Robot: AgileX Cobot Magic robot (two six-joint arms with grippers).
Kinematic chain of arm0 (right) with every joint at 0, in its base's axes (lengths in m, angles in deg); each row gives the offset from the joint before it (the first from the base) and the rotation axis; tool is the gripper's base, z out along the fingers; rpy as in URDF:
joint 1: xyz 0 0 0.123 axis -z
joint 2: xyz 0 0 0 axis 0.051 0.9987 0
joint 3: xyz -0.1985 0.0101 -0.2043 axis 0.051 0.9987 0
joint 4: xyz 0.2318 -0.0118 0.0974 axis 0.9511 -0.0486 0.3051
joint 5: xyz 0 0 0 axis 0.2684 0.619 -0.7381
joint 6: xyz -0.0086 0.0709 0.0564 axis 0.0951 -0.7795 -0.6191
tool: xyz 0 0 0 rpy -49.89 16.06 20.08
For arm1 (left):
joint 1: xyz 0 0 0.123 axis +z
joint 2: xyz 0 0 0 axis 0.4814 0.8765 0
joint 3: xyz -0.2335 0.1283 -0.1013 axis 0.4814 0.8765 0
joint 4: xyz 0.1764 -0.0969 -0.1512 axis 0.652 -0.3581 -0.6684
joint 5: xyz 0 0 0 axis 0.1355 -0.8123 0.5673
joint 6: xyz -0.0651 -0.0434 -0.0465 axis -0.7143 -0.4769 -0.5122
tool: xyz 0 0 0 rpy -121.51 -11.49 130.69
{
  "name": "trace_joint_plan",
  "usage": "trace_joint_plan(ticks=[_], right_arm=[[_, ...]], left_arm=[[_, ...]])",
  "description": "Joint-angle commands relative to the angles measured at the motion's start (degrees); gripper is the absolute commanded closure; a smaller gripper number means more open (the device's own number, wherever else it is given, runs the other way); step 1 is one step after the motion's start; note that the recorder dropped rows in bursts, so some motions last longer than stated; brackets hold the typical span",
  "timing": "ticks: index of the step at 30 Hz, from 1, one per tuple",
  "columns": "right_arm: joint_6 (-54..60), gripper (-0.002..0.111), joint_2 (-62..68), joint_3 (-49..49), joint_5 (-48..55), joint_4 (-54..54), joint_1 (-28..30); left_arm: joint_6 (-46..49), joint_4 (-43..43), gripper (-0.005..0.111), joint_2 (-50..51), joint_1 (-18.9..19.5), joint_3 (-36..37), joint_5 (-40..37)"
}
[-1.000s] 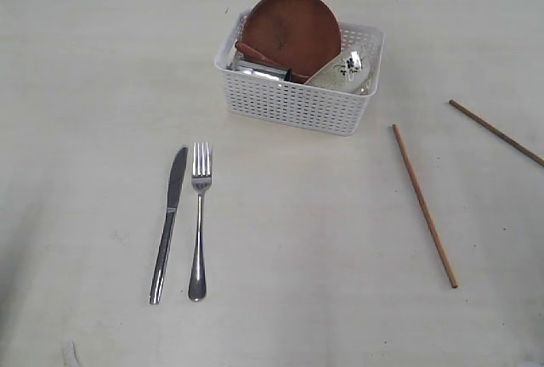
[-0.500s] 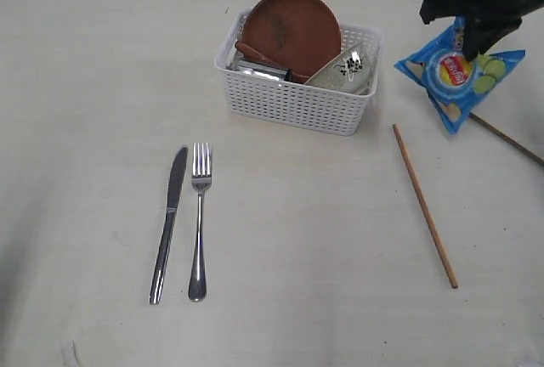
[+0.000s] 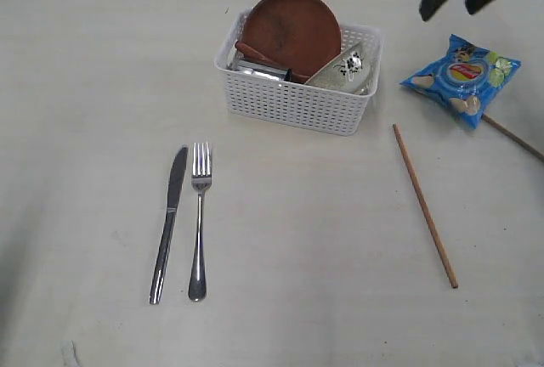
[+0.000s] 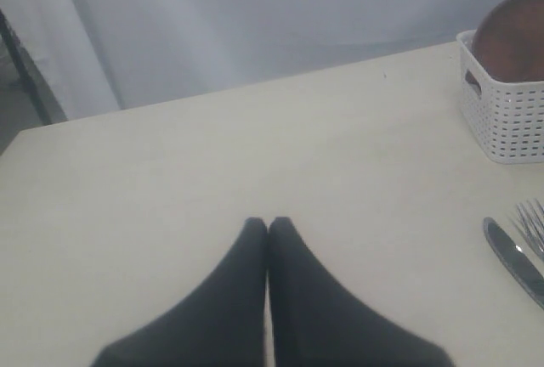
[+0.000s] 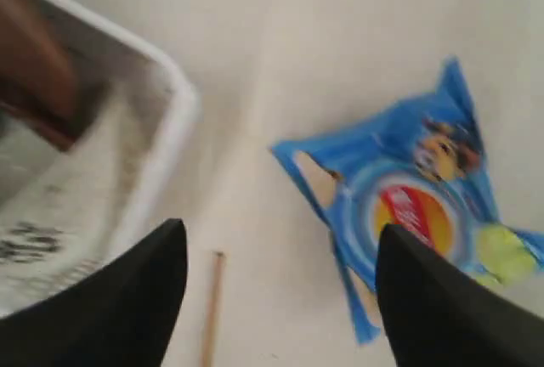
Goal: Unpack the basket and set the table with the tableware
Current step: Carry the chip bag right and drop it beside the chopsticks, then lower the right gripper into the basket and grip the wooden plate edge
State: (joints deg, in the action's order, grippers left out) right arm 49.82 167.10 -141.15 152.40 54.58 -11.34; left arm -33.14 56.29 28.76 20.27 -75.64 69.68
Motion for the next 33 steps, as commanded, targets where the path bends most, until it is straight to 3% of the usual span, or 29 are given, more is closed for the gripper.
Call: trace_joint_plan(ticks=[1, 7, 11, 17, 33], right_arm=[[4.8, 0.050, -1.4, -3.4, -3.6, 6.9, -6.4], [1.0, 0.051, 5.0, -8.5, -5.1, 3.2, -17.7], [-1.2, 0.051, 11.9, -14.7, -4.6, 2.8, -21.5], [-5.5, 0.051, 19.2, -21.1, -3.9, -6.9, -24.4], [-11.4, 0.051, 25.0, -21.5, -6.0, -17.7, -28.5]], left_arm=[[-0.2, -0.2, 0.107, -0.2, 0.3, 0.1, 0.5], [-0.2, -0.2, 0.107, -0.2, 0.3, 0.1, 0.5], [-0.2, -0.2, 0.107, -0.2, 0.3, 0.1, 0.5], [-0.2, -0.2, 0.107, -0.2, 0.3, 0.1, 0.5], [-0.2, -0.2, 0.107, -0.2, 0.3, 0.1, 0.5]])
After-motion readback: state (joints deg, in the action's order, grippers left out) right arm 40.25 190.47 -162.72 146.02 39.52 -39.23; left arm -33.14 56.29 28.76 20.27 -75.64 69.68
